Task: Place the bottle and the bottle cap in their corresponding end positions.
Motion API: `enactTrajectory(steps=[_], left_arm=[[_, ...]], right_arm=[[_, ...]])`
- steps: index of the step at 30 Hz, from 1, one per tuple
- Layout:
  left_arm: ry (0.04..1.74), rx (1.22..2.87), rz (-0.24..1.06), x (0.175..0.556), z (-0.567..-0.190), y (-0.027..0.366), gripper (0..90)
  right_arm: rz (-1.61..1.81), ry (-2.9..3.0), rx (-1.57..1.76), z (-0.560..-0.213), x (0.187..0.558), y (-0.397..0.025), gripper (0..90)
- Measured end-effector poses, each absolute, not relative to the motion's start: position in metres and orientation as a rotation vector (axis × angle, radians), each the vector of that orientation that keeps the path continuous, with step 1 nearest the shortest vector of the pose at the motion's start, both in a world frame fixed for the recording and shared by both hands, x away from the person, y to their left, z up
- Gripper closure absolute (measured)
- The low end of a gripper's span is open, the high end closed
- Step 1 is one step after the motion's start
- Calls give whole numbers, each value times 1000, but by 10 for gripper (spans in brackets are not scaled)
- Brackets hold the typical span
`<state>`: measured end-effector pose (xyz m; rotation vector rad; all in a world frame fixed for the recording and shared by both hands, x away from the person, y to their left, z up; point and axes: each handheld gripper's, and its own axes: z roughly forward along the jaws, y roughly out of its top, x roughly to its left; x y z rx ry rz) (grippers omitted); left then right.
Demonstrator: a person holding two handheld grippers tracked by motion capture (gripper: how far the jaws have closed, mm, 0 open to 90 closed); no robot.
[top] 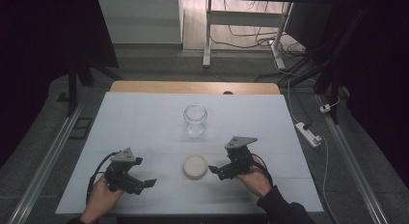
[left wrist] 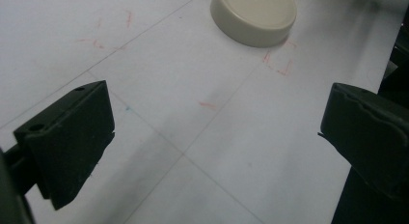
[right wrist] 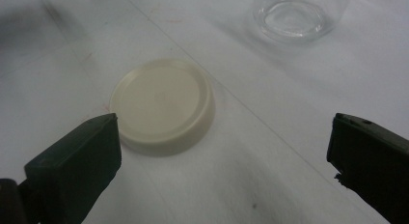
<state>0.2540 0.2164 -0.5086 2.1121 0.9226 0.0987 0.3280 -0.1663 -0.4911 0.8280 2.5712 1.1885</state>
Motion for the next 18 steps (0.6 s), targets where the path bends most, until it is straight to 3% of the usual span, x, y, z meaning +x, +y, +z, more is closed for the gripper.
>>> enactTrajectory(steps=[18], left_arm=[[1033,2055,139,228,-513,249,0]], right_arm=[[1122,2489,942,-492,299,-215,0]])
